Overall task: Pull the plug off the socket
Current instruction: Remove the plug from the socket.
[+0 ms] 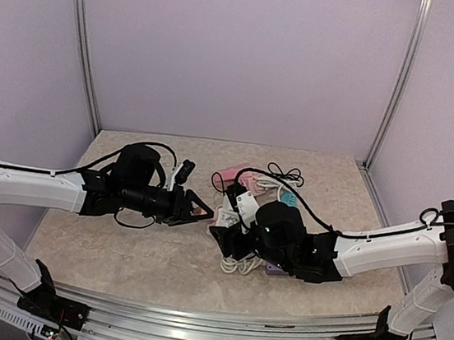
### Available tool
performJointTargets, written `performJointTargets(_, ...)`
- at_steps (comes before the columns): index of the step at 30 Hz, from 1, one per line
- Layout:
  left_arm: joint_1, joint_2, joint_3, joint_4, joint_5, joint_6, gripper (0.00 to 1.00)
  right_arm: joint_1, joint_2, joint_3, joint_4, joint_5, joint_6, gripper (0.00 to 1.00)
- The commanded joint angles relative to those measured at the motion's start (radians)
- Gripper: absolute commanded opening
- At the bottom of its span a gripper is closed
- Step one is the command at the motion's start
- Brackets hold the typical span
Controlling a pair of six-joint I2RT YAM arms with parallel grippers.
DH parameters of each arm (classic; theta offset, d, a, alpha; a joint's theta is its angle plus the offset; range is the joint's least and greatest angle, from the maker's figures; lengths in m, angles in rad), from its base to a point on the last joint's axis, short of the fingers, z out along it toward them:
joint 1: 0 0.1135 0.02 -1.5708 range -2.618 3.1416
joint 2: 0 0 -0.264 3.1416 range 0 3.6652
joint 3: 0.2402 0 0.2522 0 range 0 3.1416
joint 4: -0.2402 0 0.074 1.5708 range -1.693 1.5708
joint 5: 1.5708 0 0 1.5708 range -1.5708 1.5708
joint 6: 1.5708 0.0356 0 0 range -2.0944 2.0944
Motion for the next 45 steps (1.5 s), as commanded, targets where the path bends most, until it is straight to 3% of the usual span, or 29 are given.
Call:
performJointTargets(1,-0.005,-0.018,-0.019,0.011,0.037,0.005,0.17,0.004,-0.064,-0.023,0.212,-0.052,-0.012,0.0)
performJointTargets(15,0.025,-0.065,-0.063,0.084,0.145,0.007,0.17,-0.05,-0.127,-0.099,0.347,-0.313,0.048,0.0)
performJointTargets(24,0.037,-0.074,-0.079,0.106,0.174,0.0,0.16,-0.064,-0.127,-0.107,0.359,-0.353,0.066,0.0)
performJointTargets(32,0.029,-0.073,-0.056,0.027,0.08,0.0,0.16,-0.065,-0.112,-0.071,0.253,-0.184,0.057,0.0)
performJointTargets(45,0.002,-0.041,-0.006,-0.034,0.014,0.007,0.16,-0.053,-0.064,-0.002,0.141,-0.047,0.065,0.0)
